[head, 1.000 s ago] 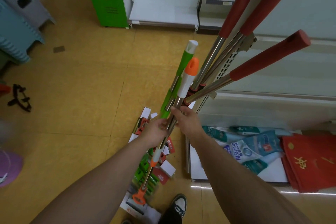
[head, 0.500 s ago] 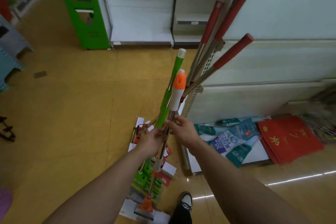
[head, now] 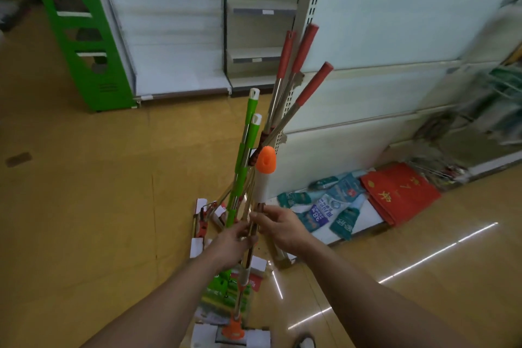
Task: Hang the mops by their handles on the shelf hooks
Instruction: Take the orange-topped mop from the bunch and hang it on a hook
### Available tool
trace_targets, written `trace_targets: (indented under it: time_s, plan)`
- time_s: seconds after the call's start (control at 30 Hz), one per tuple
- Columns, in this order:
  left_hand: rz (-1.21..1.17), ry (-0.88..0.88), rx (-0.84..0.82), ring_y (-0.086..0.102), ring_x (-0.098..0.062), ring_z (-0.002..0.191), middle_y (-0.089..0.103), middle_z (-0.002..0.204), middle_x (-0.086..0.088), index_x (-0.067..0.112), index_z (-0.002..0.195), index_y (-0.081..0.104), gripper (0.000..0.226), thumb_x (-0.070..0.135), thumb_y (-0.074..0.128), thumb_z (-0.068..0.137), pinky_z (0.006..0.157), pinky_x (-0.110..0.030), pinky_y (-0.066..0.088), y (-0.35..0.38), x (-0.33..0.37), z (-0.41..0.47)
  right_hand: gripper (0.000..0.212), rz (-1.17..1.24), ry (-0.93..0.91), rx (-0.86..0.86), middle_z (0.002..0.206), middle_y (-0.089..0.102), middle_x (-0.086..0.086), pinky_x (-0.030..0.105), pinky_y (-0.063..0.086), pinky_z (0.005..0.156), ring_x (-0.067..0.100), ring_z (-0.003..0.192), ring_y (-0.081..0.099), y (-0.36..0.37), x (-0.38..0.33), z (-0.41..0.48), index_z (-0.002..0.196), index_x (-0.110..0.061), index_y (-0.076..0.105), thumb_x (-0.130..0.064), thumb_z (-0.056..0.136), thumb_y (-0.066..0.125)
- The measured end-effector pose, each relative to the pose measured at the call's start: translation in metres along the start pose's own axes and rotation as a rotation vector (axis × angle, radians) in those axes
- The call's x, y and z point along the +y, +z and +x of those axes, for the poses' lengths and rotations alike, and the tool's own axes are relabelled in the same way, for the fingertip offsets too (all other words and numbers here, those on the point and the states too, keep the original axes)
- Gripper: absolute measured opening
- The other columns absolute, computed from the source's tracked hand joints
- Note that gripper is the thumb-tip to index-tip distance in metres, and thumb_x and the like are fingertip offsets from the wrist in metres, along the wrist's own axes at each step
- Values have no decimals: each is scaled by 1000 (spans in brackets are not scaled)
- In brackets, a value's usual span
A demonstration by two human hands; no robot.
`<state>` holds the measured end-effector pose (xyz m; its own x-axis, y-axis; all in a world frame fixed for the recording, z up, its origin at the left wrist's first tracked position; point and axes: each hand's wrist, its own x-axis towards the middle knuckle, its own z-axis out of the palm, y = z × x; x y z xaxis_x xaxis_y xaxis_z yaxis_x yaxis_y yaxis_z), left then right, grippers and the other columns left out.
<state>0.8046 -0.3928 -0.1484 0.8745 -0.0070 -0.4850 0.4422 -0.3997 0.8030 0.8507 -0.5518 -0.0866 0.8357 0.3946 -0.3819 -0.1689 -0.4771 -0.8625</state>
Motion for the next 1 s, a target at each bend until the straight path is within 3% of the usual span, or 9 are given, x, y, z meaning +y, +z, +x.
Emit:
trace_targets:
  time_s: [0.1, 0.23, 0.3, 0.4, 0.47, 0.53, 0.7, 0.87, 1.0]
  plan:
    - [-19, -3, -29, 66, -14, 111, 70, 114, 14, 46, 131, 59, 33, 35, 58, 100, 100, -44, 55, 4, -1, -16, 23, 29, -14, -8, 100, 79, 3, 34, 57, 89, 19, 96, 74, -1, 0, -19, 100, -26, 78, -41, 102, 60]
    - [-50, 38, -12, 70, -14, 107, 75, 113, 12, 59, 113, 64, 27, 40, 62, 95, 99, -49, 57, 14, -3, -21, 23, 76, -49, 45, 96, 79, 4, 19, 57, 78, 14, 90, 75, -4, -1, -42, 104, -13, 77, -27, 106, 59]
    - [-74, 45, -13, 70, -15, 107, 76, 113, 11, 57, 113, 66, 26, 38, 62, 95, 100, -49, 56, 14, 7, -24, 26, 96, -72, 67, 103, 79, 11, 21, 59, 81, 23, 98, 75, -8, -5, -48, 107, -9, 75, -27, 106, 57]
    - [-78, 96, -22, 71, -13, 101, 75, 111, 13, 59, 105, 64, 19, 43, 61, 95, 91, -39, 58, 14, 30, -33, 24, 96, -91, 97, 98, 80, 5, 25, 58, 86, 17, 96, 77, -18, -13, -55, 103, -17, 76, -33, 106, 58]
    - [-70, 125, -8, 69, -11, 99, 73, 113, 15, 52, 111, 64, 18, 40, 59, 99, 84, -33, 57, 13, 45, -39, 22, 91, -112, 137, 87, 79, -5, 15, 54, 79, 4, 87, 75, -25, -21, -60, 96, -23, 76, -32, 105, 59]
    - [-61, 153, 10, 69, -13, 105, 73, 116, 13, 49, 117, 66, 21, 42, 59, 98, 92, -40, 57, 14, 56, -40, 22, 100, -139, 168, 84, 76, -6, 8, 51, 72, -5, 77, 71, -33, -29, -63, 94, -21, 76, -31, 105, 59]
    - [-23, 197, 65, 64, -14, 110, 69, 119, 12, 43, 127, 63, 31, 49, 59, 97, 86, -34, 50, 20, 89, -44, 29, 178, -213, 256, 104, 74, 20, 24, 55, 78, 13, 87, 68, -53, -40, -68, 106, -7, 75, -33, 103, 63]
    - [-57, 279, 84, 61, -12, 106, 66, 108, 17, 48, 109, 59, 12, 43, 62, 98, 92, -34, 48, 28, 128, -45, 24, 231, -258, 330, 106, 75, 12, 12, 53, 68, 5, 86, 68, -81, -56, -75, 112, -18, 73, -37, 103, 62]
    - [-47, 328, 92, 63, -11, 109, 69, 114, 15, 47, 111, 61, 13, 44, 61, 98, 99, -37, 51, 38, 160, -39, 21, 227, -292, 381, 102, 77, 9, 8, 48, 62, 6, 83, 67, -112, -68, -81, 107, -21, 74, -37, 102, 62]
